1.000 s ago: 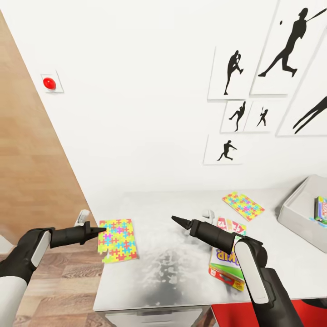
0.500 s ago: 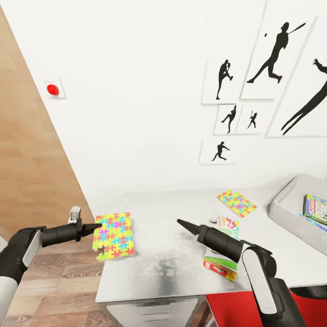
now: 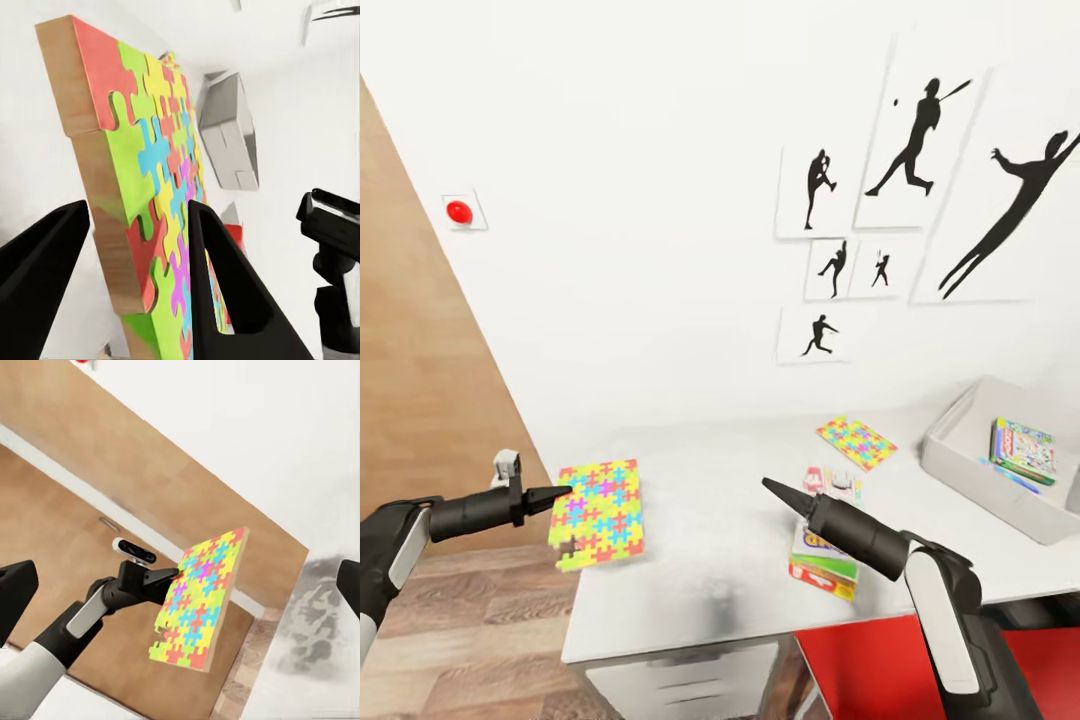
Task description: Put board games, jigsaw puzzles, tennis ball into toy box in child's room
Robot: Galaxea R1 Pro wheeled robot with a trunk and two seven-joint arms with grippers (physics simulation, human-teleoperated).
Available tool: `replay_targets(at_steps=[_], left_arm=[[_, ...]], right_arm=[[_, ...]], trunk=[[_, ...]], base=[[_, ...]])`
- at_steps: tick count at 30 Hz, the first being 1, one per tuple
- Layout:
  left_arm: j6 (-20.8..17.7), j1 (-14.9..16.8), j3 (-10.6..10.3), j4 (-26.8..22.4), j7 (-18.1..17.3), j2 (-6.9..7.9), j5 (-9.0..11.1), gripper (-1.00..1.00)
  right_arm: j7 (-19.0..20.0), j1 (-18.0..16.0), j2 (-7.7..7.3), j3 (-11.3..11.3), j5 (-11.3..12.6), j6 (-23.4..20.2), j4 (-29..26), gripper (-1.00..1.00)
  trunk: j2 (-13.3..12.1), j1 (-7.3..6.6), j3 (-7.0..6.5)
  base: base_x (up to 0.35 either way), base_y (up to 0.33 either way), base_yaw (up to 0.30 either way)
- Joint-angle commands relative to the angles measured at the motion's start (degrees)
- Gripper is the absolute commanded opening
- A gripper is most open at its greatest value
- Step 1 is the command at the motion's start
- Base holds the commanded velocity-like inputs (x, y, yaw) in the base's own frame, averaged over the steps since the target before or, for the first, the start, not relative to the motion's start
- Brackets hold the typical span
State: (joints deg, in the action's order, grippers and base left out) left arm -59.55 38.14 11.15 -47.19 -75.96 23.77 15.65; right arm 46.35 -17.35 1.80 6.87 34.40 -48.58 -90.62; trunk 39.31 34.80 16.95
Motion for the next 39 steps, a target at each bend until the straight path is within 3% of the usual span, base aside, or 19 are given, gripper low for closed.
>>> replay_targets(at_steps=[1, 6, 10, 15, 23, 30, 39], left_arm=[[-0.4, 0.0, 0.0, 0.0, -0.6, 0.17, 0.0, -1.0], [-0.4, 0.0, -0.1, 0.0, -2.4, 0.75, -0.1, -1.0], [-0.4, 0.0, -0.2, 0.0, -2.7, 0.82, -0.1, -1.0], [-0.4, 0.0, -0.2, 0.0, -2.7, 0.83, -0.2, -1.0], [-0.4, 0.0, -0.2, 0.0, -2.8, 0.84, -0.1, -1.0], [-0.4, 0.0, -0.2, 0.0, -2.9, 0.84, -0.2, -1.0], [-0.4, 0.0, -0.2, 0.0, -2.9, 0.84, -0.2, -1.0]], right_arm=[[0.8, 0.0, 0.06, 0.1, -0.1, -0.2, 0.0, 1.0], [4.1, 0.9, -0.21, 0.5, -0.1, 0.1, 0.0, 1.0], [5.1, 1.1, -2.12, 0.6, -0.1, 0.1, 0.0, 1.0], [7.3, 1.1, -2.86, 0.7, -0.1, 1.9, 0.0, 1.0], [9.0, 1.1, -3.02, 1.1, -0.1, 4.0, 0.0, 1.0], [9.2, 1.2, -3.03, 3.9, -0.1, 3.9, 0.0, 1.0], [9.2, 1.2, -3.03, 4.2, -0.1, 3.8, 0.0, 1.0]], trunk=[[-0.4, -0.24, -0.18], [-2.4, -1.33, -1.42], [-4.0, -2.21, -2.42], [-6.0, -3.31, -3.66], [-9.2, -5.07, -5.66], [-12.0, -6.6, -7.4], [-15.6, -8.58, -9.64]], base=[[-0.27, 0.0, -0.201], [-0.144, 0.0, -0.205], [-0.023, 0.0, -0.207], [-0.004, 0.0, -0.207], [-0.144, 0.0, -0.209], [-0.095, 0.0, -0.212], [-0.004, 0.0, -0.217]])
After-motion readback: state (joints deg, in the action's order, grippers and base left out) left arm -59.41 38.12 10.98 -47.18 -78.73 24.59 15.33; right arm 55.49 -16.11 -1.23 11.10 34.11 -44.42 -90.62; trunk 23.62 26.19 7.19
